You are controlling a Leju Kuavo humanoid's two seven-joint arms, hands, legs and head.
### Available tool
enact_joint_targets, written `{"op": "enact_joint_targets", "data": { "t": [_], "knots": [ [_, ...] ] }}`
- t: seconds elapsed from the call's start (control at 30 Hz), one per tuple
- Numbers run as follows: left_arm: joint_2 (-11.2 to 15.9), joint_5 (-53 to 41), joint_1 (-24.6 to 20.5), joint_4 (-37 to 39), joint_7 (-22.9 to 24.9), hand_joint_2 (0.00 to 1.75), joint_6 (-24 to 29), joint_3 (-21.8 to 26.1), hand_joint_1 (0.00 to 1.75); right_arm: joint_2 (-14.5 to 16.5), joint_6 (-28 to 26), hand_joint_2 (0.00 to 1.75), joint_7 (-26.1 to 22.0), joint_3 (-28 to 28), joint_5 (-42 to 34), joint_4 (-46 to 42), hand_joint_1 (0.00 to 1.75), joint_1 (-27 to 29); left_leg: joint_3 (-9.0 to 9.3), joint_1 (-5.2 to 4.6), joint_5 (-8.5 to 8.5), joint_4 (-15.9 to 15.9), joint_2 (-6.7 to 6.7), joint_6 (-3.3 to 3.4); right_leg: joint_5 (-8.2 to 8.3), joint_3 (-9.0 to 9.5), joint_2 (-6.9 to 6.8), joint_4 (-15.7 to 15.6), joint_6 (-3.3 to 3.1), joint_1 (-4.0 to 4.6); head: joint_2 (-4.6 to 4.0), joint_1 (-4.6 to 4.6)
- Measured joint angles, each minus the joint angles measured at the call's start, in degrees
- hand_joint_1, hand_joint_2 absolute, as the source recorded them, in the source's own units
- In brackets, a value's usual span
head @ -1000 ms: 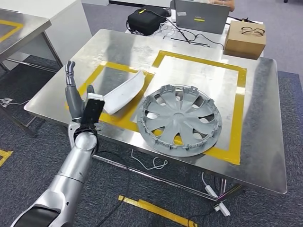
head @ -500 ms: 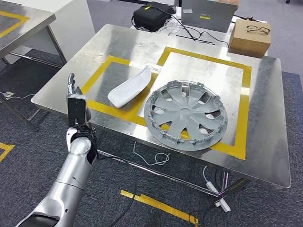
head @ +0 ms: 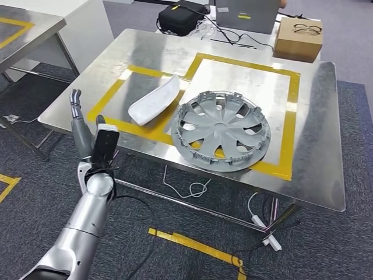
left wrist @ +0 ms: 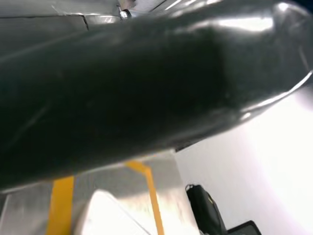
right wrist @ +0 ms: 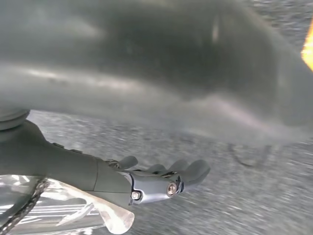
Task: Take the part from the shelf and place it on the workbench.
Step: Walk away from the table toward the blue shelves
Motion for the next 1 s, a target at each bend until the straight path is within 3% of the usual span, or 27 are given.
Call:
{"op": "enact_joint_targets", "data": {
  "t": [0.07,0.13,0.17,0.2,0.27,0.33,0.37,0.4,0.5,0.53,0.57,0.67,0.73,0.8,0.83,0.87,0.9,0.93,1.0],
  "knots": [
    [0.18,-1.98,0.65,-0.33,0.21,0.0,0.23,0.03,0.0,-0.01,0.3,0.0,2.8,-0.21,0.19,0.02,0.0,0.02,1.41,-0.29,0.42,-2.96,-0.04,0.6,0.45,-0.3,-0.06,0.11,0.64,0.07,0.0,0.05],
    [0.3,-2.06,1.4,-0.58,0.57,0.0,0.09,0.1,0.0,-0.08,0.43,0.0,5.44,-0.55,0.22,0.05,0.0,0.06,1.04,-0.37,1.1,-3.05,0.0,1.28,0.74,-0.52,-0.08,0.09,1.37,-0.09,0.0,0.04],
    [0.36,-1.86,1.64,-0.72,0.8,0.0,-0.18,0.14,0.0,-0.14,0.47,0.0,6.76,-0.73,0.21,0.08,0.0,0.11,0.8,-0.31,1.5,-3.16,0.07,1.73,0.1,-0.93,-0.04,0.6,1.71,-0.18,0.0,0.08],
    [0.41,-1.65,1.79,-0.85,1.03,0.0,-0.5,0.18,0.0,-0.21,0.52,0.0,8.0,-0.92,0.2,0.13,0.0,0.16,0.46,-0.21,1.96,-3.3,0.14,2.17,-1.32,-1.73,0.0,2.08,2.02,-0.23,0.0,0.16],
    [0.46,-1.25,2.0,-1.02,1.3,0.0,-1.07,0.23,0.0,-0.31,0.63,0.0,9.54,-1.31,0.19,0.2,0.0,0.22,-0.61,-0.15,2.82,-3.36,0.21,2.72,-6.0,-4.59,0.04,8.76,2.47,-0.3,0.0,0.33],
    [0.56,-0.7,2.37,-1.04,1.5,0.0,-1.63,0.25,0.0,-0.34,0.67,0.87,10.54,-1.64,0.13,0.25,0.0,0.23,-1.78,-0.23,3.62,-3.3,0.22,2.76,-9.37,-6.84,0.05,15.8,2.71,-0.34,0.0,0.36],
    [0.61,-0.12,2.52,-1.04,1.73,0.0,-2.12,0.25,0.0,-0.36,0.63,1.31,11.48,-1.83,0.07,0.26,0.0,0.23,-2.28,-0.26,3.98,-3.28,0.22,2.71,-9.53,-6.59,0.04,16.74,2.73,-0.33,0.0,0.37],
    [0.66,0.67,2.61,-1.04,2.01,0.0,-2.77,0.28,0.0,-0.37,0.44,1.75,12.81,-2.1,0.01,0.27,0.0,0.23,-2.68,-0.27,4.3,-3.27,0.22,2.61,-8.69,-5.05,0.05,15.25,2.66,-0.33,0.0,0.37],
    [1.1,2.49,2.63,-1.04,2.61,0.0,-4.2,0.58,0.0,-0.39,-0.77,0.44,17.03,-3.03,-0.06,0.3,0.0,0.12,-3.44,-0.35,5.1,-3.21,0.19,2.04,-5.07,3.6,0.07,2.84,2.02,-0.24,0.0,0.35],
    [1.35,2.72,2.65,-1.03,2.73,0.0,-4.37,0.79,0.0,-0.39,-1.13,0.0,17.95,-3.28,-0.07,0.31,0.0,0.08,-3.59,-0.41,5.35,-3.18,0.2,1.75,-4.6,5.44,0.09,0.07,1.78,-0.16,0.0,0.32],
    [1.65,2.95,2.74,-1.03,2.86,0.0,-4.5,1.07,0.0,-0.38,-1.36,0.0,18.63,-3.51,-0.05,0.34,0.0,0.07,-3.71,-0.47,5.6,-3.15,0.22,1.42,-4.56,6.26,0.12,-1.21,1.54,-0.05,0.0,0.32],
    [2.78,3.41,4.04,-1.12,3.03,0.0,-4.95,2.52,0.0,-0.29,-1.4,0.0,19.61,-3.84,0.37,0.49,0.0,0.24,-4.04,-0.43,5.59,-2.73,0.2,0.43,-3.77,5.88,0.1,-1.62,0.44,-0.13,0.0,0.25],
    [3.73,3.24,5.38,-1.34,2.96,0.0,-5.29,3.66,0.0,-0.18,-1.21,0.0,19.56,-3.87,0.83,0.54,0.0,0.26,-5.41,-0.28,2.35,0.81,0.09,-0.2,-2.95,5.25,0.0,-1.88,-0.47,-0.34,0.0,0.05],
    [4.61,2.56,6.65,-1.49,2.92,0.0,-5.47,4.72,0.0,-0.15,-0.92,0.0,18.8,-3.88,1.29,0.54,0.0,0.22,-7.83,-0.11,-2.66,8.29,0.05,-0.73,-2.28,4.38,-0.04,-1.82,-0.88,-0.24,0.0,-0.15],
    [4.98,2.18,7.39,-1.51,2.92,0.0,-5.52,5.23,0.0,-0.15,-0.74,0.0,18.07,-3.88,1.58,0.54,0.0,0.23,-8.63,-0.05,-4.25,11.57,0.05,-0.9,-1.97,3.91,-0.06,-1.76,-0.91,-0.19,0.0,-0.18],
    [5.33,1.86,8.26,-1.54,2.92,0.0,-5.57,5.76,0.0,-0.14,-0.6,0.0,17.2,-3.88,1.88,0.54,0.0,0.24,-8.58,-0.01,-4.71,13.16,0.06,-0.99,-1.69,3.46,-0.06,-1.67,-0.89,-0.17,0.0,-0.18],
    [5.65,1.68,9.14,-1.6,2.91,0.0,-5.67,6.35,0.0,-0.1,-0.5,0.0,16.31,-3.88,2.18,0.54,0.0,0.25,-7.52,0.02,-4.09,12.51,0.06,-0.99,-1.44,3.04,-0.04,-1.55,-0.83,-0.17,0.0,-0.2],
    [5.98,1.56,9.91,-1.71,2.87,0.0,-5.83,6.97,0.0,-0.06,-0.43,0.0,15.53,-3.88,2.42,0.54,0.0,0.24,-5.39,0.04,-2.67,9.55,0.07,-0.91,-1.26,2.65,-0.01,-1.37,-0.74,-0.17,0.0,-0.21],
    [6.51,1.49,10.91,-2.01,2.59,0.0,-6.33,8.31,0.0,0.01,-0.4,0.0,14.48,-3.88,2.81,0.54,0.0,0.16,-0.11,-0.02,-0.2,1.14,0.07,-0.53,-1.01,1.95,-0.01,-0.82,-0.46,-0.07,0.0,-0.2]
  ]
}}
